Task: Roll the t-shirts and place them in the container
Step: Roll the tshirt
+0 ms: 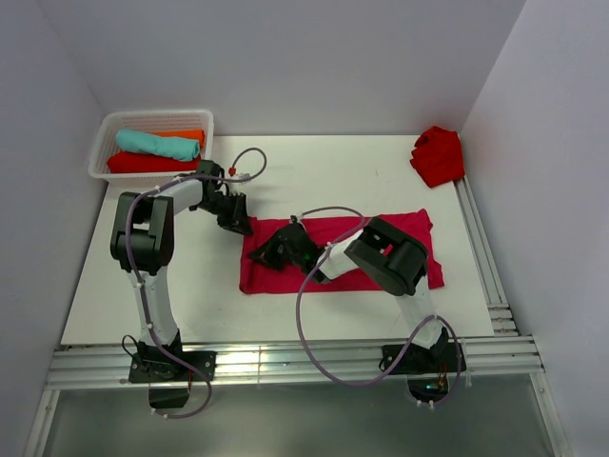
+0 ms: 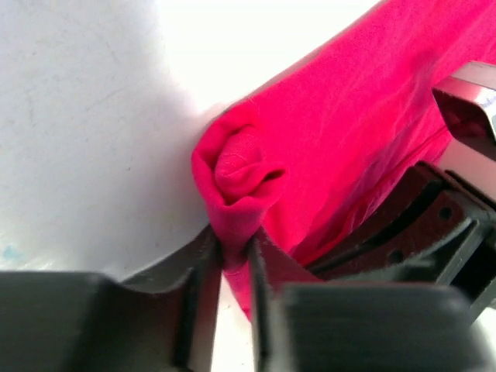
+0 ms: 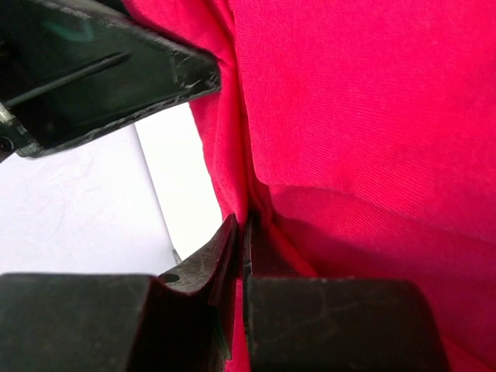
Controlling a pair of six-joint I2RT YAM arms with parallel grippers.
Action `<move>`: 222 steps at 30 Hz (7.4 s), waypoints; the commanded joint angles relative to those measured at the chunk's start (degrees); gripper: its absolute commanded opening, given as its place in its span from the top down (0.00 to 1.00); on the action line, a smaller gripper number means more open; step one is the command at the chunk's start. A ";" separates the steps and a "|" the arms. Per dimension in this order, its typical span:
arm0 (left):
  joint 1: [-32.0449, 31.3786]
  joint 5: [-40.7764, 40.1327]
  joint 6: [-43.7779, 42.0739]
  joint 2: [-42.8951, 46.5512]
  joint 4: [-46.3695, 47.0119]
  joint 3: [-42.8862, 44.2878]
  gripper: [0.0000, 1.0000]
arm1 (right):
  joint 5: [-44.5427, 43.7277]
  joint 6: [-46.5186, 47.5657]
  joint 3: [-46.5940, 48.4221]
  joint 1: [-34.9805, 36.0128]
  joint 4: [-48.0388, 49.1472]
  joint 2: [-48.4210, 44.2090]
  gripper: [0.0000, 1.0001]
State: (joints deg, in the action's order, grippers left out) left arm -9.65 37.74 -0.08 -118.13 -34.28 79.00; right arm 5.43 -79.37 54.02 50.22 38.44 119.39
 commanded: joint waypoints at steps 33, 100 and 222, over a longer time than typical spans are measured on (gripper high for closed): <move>-4.15 -17.43 0.69 -1.32 2.82 -0.16 1.00 | -14.05 10.38 6.98 9.02 -29.56 -14.54 0.48; -4.15 -20.86 0.69 -2.72 2.29 -0.25 1.00 | -31.89 16.62 37.01 12.10 -66.55 -3.39 0.59; -1.25 -9.61 -0.98 1.23 1.06 0.27 1.00 | -17.29 8.35 9.43 4.36 -28.04 -7.50 0.50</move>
State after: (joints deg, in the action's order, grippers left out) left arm -10.55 35.53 0.25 -117.12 -33.10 78.28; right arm -5.76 -74.94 60.07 53.23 22.28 115.13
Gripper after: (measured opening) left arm 0.043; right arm 0.493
